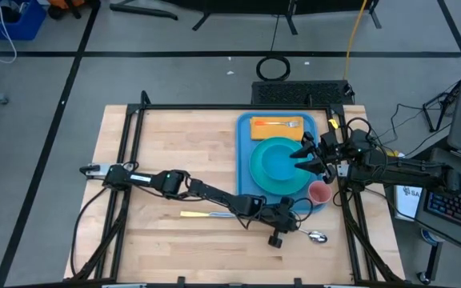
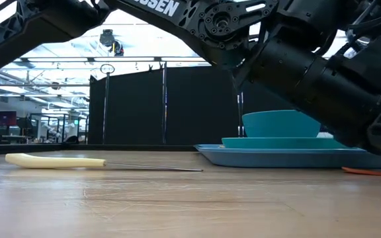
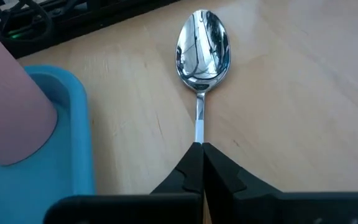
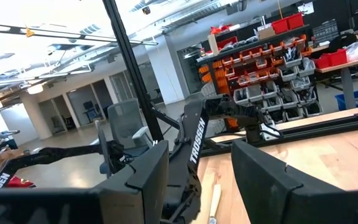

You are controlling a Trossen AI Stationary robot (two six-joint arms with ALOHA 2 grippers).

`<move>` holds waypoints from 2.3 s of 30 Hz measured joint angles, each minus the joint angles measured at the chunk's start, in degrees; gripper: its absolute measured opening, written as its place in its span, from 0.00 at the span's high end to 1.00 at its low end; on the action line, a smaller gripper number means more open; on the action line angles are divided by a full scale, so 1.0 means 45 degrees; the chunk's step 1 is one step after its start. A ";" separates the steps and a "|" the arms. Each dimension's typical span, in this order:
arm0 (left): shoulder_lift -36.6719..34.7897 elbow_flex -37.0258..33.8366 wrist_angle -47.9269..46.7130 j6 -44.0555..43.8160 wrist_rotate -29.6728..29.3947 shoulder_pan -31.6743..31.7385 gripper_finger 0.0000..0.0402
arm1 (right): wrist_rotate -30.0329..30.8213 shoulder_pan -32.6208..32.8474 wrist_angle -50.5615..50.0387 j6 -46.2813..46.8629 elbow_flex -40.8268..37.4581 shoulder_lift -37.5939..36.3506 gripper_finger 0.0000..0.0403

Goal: Set up tray
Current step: Put the orange spoon to the right of the orange fork on the yellow table napkin on the blue serving tray

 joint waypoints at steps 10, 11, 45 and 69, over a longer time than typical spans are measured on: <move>-0.0523 -0.0019 -0.1088 0.0432 -0.0797 -0.0130 1.00 | -0.0005 0.0002 -0.0063 0.0005 0.0005 -0.0001 0.59; -0.0546 -0.0023 -0.1099 0.0428 -0.0832 -0.0144 1.00 | -0.0005 -0.0003 -0.0068 0.0005 0.0005 -0.0006 0.59; -0.0766 0.0007 -0.0328 0.0438 0.0565 0.0036 0.51 | -0.0010 0.0002 -0.0087 -0.0039 0.0005 -0.0001 0.59; -0.0041 0.0021 -0.0136 -0.0290 0.1118 0.0422 0.96 | 0.0053 0.0002 -0.0139 -0.0138 0.0005 0.0033 0.59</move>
